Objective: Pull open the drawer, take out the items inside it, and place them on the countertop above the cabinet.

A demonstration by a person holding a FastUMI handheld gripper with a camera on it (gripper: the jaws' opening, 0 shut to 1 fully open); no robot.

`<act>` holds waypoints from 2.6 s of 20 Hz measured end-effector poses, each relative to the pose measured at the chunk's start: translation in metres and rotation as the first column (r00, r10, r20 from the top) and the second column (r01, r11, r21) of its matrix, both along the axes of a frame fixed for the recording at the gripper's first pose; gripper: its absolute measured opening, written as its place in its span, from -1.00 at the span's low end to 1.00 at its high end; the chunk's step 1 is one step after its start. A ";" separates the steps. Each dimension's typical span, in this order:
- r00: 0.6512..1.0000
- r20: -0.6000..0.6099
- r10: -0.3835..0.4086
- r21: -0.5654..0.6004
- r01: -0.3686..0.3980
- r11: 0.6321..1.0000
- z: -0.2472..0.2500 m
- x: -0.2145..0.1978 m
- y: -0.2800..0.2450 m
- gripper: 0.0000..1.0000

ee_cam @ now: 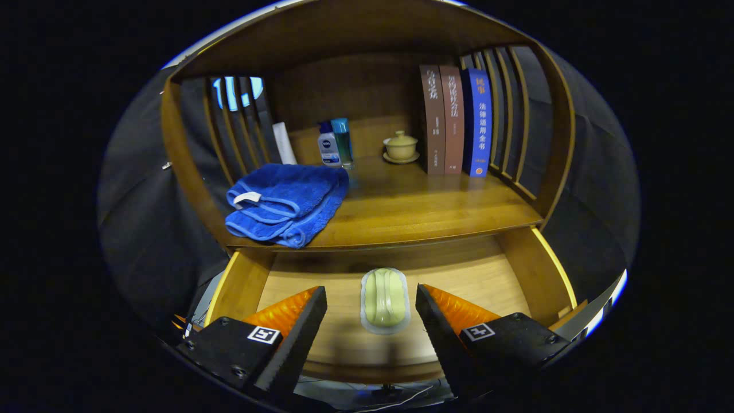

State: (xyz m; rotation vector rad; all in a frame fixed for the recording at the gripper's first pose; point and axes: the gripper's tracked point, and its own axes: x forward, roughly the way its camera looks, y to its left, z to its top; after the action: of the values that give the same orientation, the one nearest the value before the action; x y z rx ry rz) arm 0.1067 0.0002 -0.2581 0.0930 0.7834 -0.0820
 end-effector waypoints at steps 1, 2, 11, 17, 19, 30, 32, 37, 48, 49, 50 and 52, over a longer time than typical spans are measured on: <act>0.999 -0.035 -0.002 -0.009 0.001 1.000 -0.010 0.008 -0.003 0.98; 0.998 -0.071 -0.001 -0.017 0.000 1.000 -0.018 0.015 -0.005 0.96; 0.929 -0.369 -0.024 -0.056 0.004 0.998 -0.090 0.034 -0.019 0.80; 0.902 -0.430 -0.030 -0.078 -0.005 0.997 -0.097 0.040 -0.024 -0.05; 0.896 -0.444 -0.024 -0.077 -0.011 0.997 -0.113 0.032 -0.023 -0.37; 0.941 -0.338 -0.004 -0.038 -0.010 0.999 -0.071 0.003 -0.020 -0.53; 0.962 -0.274 0.004 -0.051 -0.019 0.999 -0.049 -0.009 -0.019 -0.54; 0.997 -0.075 0.006 -0.039 -0.009 0.999 0.019 -0.012 -0.015 -0.53; 0.997 0.073 0.009 -0.002 -0.009 1.000 0.070 0.127 -0.019 -0.54; 0.998 0.066 0.014 -0.010 -0.014 1.000 0.066 0.139 -0.020 -0.54; 0.999 0.051 0.017 -0.017 -0.016 1.000 0.061 0.149 -0.021 -0.54; 1.000 0.014 0.019 -0.011 -0.019 1.000 0.049 0.167 -0.019 -0.54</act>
State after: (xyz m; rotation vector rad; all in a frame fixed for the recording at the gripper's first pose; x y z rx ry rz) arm 0.2742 -0.0186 -0.2088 0.0757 0.7691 -0.0675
